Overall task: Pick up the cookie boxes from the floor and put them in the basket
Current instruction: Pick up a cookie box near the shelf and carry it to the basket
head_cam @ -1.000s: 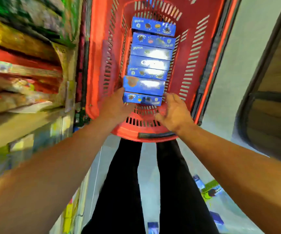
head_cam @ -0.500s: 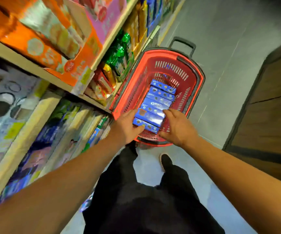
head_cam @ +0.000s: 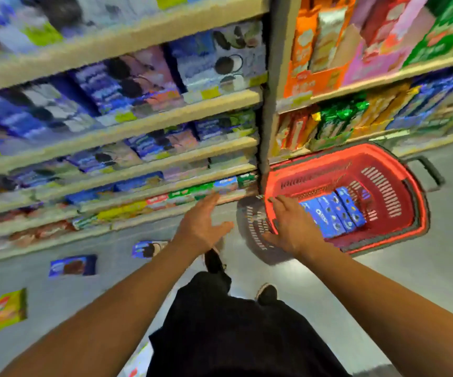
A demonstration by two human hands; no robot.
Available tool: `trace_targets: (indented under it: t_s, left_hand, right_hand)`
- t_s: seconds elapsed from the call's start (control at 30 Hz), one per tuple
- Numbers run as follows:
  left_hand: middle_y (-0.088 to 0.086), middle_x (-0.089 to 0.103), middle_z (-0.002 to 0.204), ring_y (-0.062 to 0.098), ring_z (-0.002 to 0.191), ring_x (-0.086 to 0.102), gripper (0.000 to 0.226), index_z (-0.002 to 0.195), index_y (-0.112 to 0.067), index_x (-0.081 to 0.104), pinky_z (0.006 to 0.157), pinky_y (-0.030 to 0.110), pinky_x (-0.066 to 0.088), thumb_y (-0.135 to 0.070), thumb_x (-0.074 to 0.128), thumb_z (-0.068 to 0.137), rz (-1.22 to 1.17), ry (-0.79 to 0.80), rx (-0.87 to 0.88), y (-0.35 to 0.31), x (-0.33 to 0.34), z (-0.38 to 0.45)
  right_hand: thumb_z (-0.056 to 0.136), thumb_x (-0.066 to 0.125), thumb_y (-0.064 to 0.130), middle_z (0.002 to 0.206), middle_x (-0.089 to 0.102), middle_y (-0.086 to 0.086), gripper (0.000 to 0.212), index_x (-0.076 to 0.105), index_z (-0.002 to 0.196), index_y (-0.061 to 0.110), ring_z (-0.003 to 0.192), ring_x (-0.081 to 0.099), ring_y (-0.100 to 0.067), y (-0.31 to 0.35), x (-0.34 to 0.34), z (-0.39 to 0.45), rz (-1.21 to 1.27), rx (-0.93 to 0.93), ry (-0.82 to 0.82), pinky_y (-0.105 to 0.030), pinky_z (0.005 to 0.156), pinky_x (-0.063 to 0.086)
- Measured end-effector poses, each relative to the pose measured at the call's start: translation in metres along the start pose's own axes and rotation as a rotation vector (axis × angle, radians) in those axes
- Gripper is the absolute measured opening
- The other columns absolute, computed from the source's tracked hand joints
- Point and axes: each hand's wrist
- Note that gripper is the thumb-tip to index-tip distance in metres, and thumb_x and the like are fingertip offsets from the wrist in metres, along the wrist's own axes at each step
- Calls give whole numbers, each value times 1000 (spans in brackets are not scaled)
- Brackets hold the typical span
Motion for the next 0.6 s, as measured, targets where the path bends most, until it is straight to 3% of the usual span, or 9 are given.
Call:
trace_targets:
  t_s: [0.13,0.4,0.6]
  left_hand:
    - [4,34,153,21,141,32,85,147,-18,34,114,30,24,-51,68,77,-100,-149,-191,58,-22,-58]
    - [6,48,142,23,128,47,75,143,-15,39,102,24,31,-31,75,79,-290,-389,-478,173,-54,-146]
    - [5,44,146,23,130,46,79,143,-14,39,106,30,33,-36,77,77,-331,-433,-621,274,-82,-200]
  right_hand:
    - [71,78,45,146,41,-19,93,39,144,4,132,39,-38,62,10,15,-116,-213,59,-40,113,29]
    - [80,64,59,159,20,-6,97,16,154,19,145,20,-28,187,64,45,-271,-378,262,-40,118,23]
    - [79,67,56,158,23,-4,95,19,152,19,144,24,-23,288,126,57,-293,-407,363,-35,113,28]
Point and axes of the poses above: each hand's wrist, its own z-axis towards the middle knuckle, its own x-axis out of the palm, y = z × x
